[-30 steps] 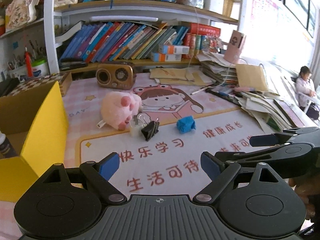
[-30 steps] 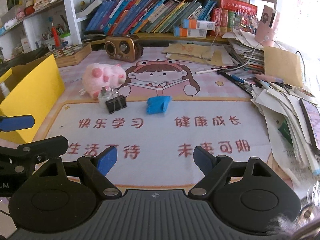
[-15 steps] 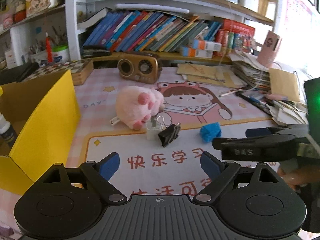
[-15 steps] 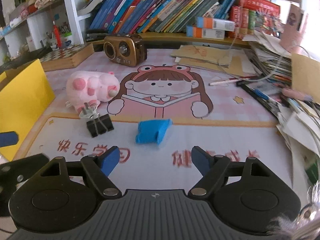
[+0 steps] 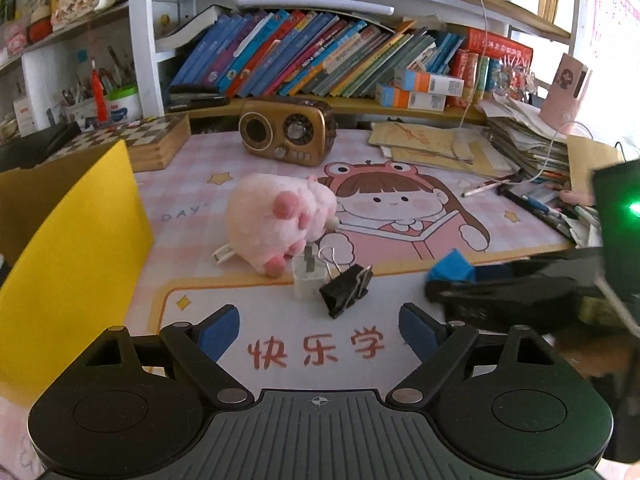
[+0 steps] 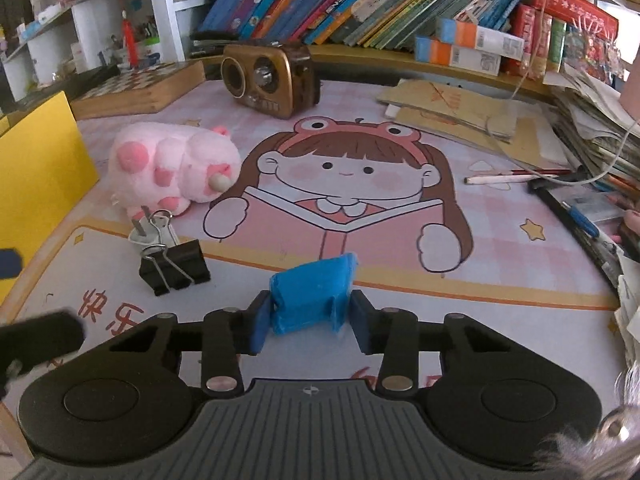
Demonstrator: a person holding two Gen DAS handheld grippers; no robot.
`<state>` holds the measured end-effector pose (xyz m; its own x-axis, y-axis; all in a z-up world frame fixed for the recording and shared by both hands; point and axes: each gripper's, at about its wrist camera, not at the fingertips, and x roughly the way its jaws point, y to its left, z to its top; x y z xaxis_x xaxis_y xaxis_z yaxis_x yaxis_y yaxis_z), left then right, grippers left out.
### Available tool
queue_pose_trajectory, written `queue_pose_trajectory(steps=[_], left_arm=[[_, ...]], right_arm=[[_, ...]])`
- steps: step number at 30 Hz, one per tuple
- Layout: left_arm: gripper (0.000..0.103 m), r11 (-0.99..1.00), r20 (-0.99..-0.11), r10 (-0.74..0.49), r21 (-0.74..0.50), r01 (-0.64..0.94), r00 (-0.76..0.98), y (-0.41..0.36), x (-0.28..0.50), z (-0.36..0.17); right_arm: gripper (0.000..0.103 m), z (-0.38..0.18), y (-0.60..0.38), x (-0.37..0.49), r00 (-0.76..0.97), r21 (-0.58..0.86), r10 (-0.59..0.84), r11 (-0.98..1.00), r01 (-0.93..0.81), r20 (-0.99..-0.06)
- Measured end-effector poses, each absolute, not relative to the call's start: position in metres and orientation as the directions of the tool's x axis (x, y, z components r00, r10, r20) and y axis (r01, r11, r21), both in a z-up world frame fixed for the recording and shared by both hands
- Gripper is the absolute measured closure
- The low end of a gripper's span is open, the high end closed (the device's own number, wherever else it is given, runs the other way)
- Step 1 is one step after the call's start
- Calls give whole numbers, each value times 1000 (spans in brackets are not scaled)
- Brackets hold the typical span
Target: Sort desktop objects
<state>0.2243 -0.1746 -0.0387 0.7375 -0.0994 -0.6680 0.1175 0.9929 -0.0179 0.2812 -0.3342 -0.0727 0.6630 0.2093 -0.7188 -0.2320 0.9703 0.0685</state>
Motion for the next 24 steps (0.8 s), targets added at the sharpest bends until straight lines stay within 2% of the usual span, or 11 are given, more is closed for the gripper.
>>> queue_pose_trajectory(steps=[4,9,17,20,24], left_arm=[[37,993,-687,-99,-22,116,720,-181,240,-46],[39,993,-705,-110,-50,106,700,-194,256,-59],[42,997,-746,-9,-53,-47,666,-205,283,-76],[49,998,-749,21,-25,-60,663,-208,289,-80],[70,1000,-738,17,0,-25,674,-208,287,-80]], right_arm=[[65,-69,-345,271,671,63,206,971,-231,-713],[65,-62,-360,256,669,83,216,971,-225,-712],[65,-55,-381,242,665,106,201,978,-181,-720],[65,-52,-387,241,667,111,194,980,-165,-720],[65,-53,-392,239,662,116,189,981,-153,-725]])
